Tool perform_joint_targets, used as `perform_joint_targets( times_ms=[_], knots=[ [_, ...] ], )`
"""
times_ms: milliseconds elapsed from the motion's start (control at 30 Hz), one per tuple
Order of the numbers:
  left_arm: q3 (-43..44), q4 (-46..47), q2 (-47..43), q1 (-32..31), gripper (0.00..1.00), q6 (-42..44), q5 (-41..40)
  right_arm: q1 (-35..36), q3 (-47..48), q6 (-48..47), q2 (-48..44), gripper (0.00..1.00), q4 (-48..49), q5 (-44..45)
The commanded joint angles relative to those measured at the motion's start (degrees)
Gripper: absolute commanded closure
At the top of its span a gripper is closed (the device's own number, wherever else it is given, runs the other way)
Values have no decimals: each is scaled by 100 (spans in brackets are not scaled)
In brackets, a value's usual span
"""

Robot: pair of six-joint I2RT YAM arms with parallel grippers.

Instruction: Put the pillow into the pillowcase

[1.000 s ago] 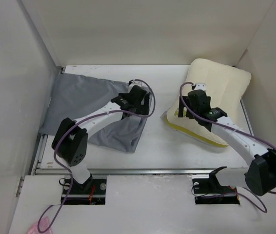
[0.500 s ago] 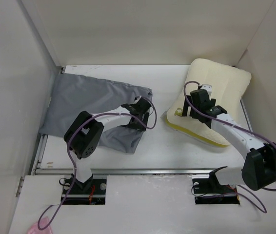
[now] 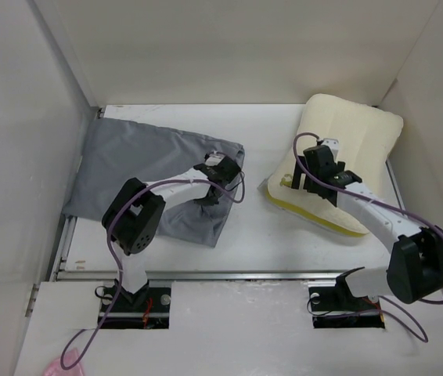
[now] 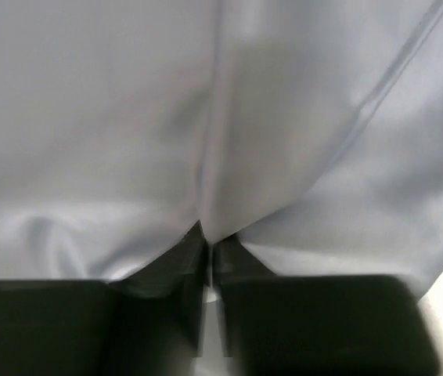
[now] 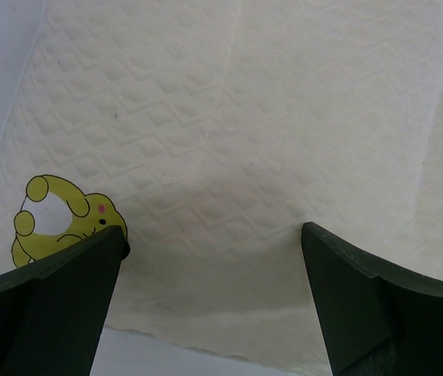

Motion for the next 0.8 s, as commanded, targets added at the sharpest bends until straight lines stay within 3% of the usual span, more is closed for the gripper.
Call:
perform_joint_targets(
  times_ms=[0,200,267,333,367,400,433,533,667,733,767],
  knots=[
    [424,-262,-29,58,99,-122,-409,-19,-105,66,-11,0,-42,106],
    [531,-35,-590,-29,100,-70,-462,-19,-149,127,357,0,64,-138],
    [531,28,-810,-135,100,211,-287,-19,-148,75,603,13,125,-297],
    [600,90,-1047,-232,100,274,-286,-19,-87,14,770,19,187,-481],
    [601,90,-1118,-284,100,274,-207,-19,-17,13,937,29,248,-482],
    [601,90,-1232,-285,100,335,-207,-19,-17,13,938,79,249,-482],
    [601,90,-1285,-285,100,336,-154,-19,-17,13,938,100,301,-552],
    [662,29,-1390,-285,100,336,-101,227,-17,-250,465,100,503,-483],
    [803,-33,-1391,-285,100,405,92,359,-69,-540,-528,100,784,-1182],
    [803,-33,-1391,-285,85,406,144,359,-131,-541,-1001,100,908,-1326],
    [803,-33,-1391,-285,71,458,145,359,-192,-541,-1109,100,908,-1378]
  ],
)
